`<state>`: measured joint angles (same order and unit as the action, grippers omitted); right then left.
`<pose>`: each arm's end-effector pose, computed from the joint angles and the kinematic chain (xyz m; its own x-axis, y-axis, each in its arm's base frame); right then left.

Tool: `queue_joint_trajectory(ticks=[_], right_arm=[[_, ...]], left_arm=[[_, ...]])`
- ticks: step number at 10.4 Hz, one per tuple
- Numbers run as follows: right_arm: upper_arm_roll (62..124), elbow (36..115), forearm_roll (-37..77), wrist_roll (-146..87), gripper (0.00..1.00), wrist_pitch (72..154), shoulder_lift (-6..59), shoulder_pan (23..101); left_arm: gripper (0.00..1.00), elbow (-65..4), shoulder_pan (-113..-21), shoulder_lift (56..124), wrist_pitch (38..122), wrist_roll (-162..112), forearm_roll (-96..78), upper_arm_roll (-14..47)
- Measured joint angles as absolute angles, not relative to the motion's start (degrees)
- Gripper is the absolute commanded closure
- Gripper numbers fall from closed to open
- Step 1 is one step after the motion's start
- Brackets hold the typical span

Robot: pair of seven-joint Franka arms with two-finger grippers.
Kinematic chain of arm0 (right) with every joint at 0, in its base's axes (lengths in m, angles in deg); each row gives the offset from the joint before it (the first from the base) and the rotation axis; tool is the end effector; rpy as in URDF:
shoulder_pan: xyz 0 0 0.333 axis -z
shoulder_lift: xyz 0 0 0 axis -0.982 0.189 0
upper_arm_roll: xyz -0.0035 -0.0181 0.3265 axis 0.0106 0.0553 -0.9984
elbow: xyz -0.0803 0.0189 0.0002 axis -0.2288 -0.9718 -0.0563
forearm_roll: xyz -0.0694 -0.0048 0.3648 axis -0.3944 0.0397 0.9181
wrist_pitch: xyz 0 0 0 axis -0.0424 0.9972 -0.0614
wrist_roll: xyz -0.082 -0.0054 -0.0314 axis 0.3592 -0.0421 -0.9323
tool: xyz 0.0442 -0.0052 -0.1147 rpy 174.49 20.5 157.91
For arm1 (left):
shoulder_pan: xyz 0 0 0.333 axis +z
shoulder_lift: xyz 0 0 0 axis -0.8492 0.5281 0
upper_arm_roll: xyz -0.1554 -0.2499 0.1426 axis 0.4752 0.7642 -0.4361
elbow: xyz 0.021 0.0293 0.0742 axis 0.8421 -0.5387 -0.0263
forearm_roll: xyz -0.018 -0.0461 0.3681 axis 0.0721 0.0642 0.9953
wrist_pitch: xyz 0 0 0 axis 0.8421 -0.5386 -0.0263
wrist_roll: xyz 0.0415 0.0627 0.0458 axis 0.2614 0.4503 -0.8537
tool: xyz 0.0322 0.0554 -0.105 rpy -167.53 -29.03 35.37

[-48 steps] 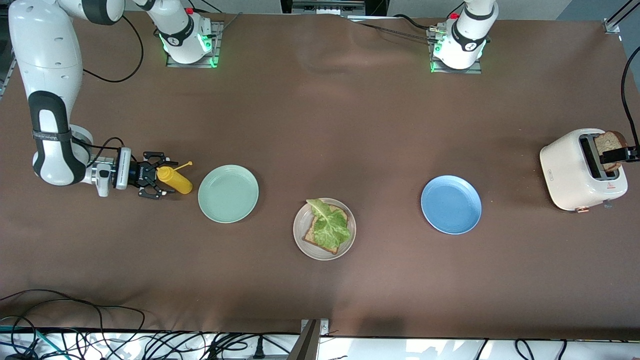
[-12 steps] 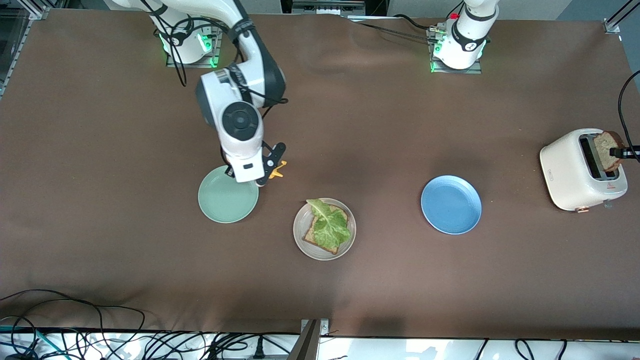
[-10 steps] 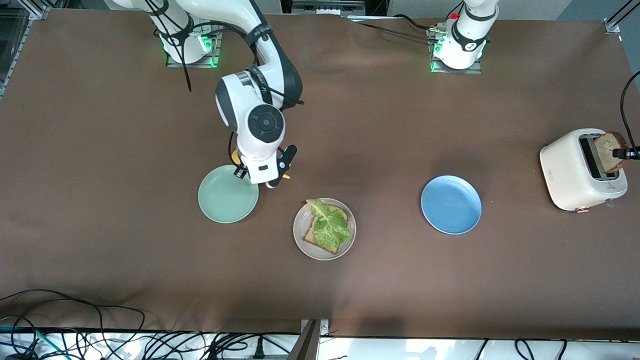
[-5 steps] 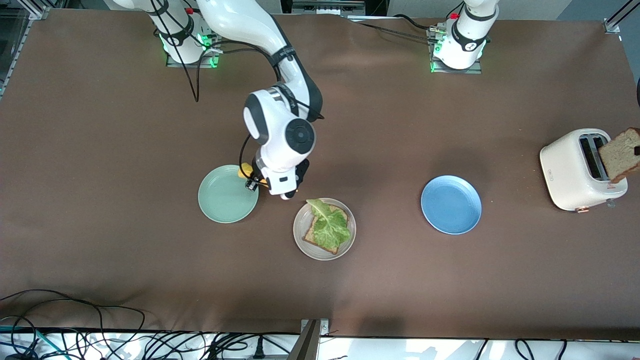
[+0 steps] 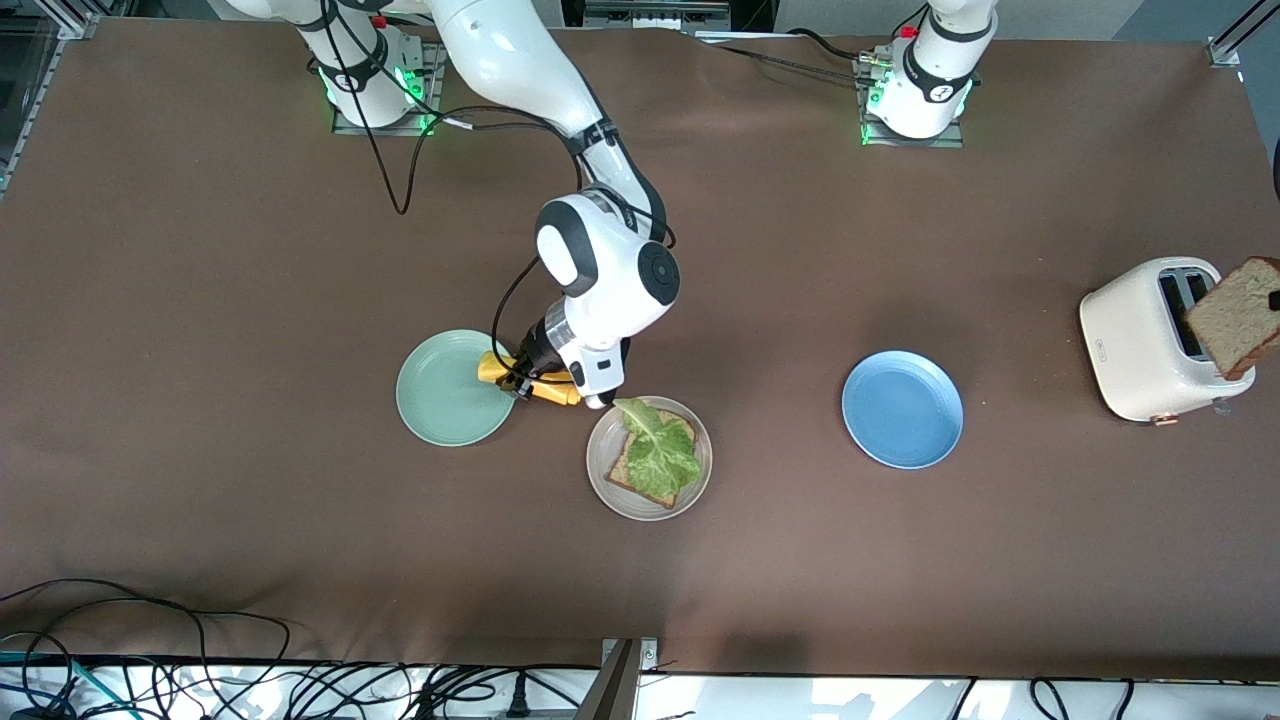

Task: Make sandwich on beige plate with both arms

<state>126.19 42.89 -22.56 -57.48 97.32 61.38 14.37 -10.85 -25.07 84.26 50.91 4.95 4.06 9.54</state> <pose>0.5707 0.4295 0.2531 0.3639 0.7460 -0.5578 0.9181 -0.1862 0.3500 0.5640 0.2549 0.4910 0.9793 -0.0340 -0.1994 -0.0177 -0.9964 0.0828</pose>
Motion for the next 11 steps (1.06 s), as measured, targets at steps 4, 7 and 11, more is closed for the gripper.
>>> queue_joint_trajectory(ticks=[4, 7, 11], right_arm=[[126.73, 42.58, -22.70, -57.46, 1.00, 98.14, 62.28, 14.36], [126.80, 42.39, -22.71, -57.46, 1.00, 98.19, 62.28, 14.36], [126.81, 42.38, -22.71, -57.46, 1.00, 98.24, 62.28, 14.36]], left_arm=[[1.00, -10.85, -25.16, 84.15, 50.89, -1.65, -1.17, 11.23], [1.00, -11.11, -25.22, 84.16, 50.86, -3.32, -4.30, 11.44], [1.00, -11.15, -25.46, 84.16, 50.79, -5.44, -4.43, 12.20]])
